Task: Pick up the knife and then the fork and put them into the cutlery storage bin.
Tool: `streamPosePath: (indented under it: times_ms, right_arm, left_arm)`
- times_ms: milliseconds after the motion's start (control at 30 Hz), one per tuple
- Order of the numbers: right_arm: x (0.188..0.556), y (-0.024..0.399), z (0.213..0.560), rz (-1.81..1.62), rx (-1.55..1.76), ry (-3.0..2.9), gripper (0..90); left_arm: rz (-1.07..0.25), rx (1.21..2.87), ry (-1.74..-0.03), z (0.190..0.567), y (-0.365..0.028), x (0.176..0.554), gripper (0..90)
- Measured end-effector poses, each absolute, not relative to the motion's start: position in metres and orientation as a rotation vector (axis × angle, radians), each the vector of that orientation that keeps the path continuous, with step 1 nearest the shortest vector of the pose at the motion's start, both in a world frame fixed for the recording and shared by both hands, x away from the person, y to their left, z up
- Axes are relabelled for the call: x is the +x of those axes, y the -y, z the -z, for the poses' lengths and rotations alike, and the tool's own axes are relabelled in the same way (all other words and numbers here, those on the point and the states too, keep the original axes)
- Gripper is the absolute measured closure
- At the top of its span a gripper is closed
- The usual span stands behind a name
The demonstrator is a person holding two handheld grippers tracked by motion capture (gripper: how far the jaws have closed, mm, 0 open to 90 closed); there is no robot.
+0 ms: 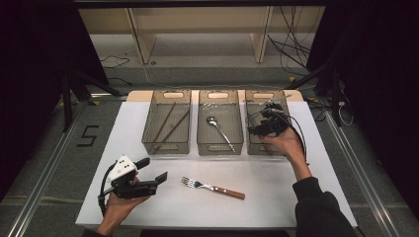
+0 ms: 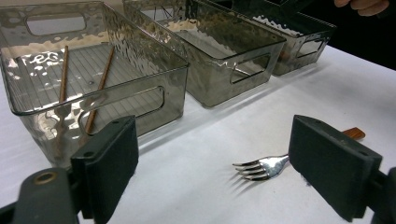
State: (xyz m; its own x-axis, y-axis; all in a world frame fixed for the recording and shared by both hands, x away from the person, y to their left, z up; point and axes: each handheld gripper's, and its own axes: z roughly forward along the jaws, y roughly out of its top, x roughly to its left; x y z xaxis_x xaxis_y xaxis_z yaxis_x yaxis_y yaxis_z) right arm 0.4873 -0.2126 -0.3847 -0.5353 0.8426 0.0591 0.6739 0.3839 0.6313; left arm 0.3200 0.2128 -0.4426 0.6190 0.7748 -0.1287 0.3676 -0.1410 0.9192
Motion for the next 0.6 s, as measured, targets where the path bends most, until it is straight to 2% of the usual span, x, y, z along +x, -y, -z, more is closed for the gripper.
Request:
streamPosePath:
  times_ms: [200,600]
  right_arm:
    - [0.476,0.205,0.376,-0.933,1.271,-2.386,31.9]
    - [0.456,0.188,0.364,-0.996,1.162,-2.417,28.3]
  left_arm:
    - [-0.463,1.746,-0.936,0.443,-0.212,0.32,15.7]
    - [-0.463,1.745,-0.936,0.443,-0.212,0.32,15.8]
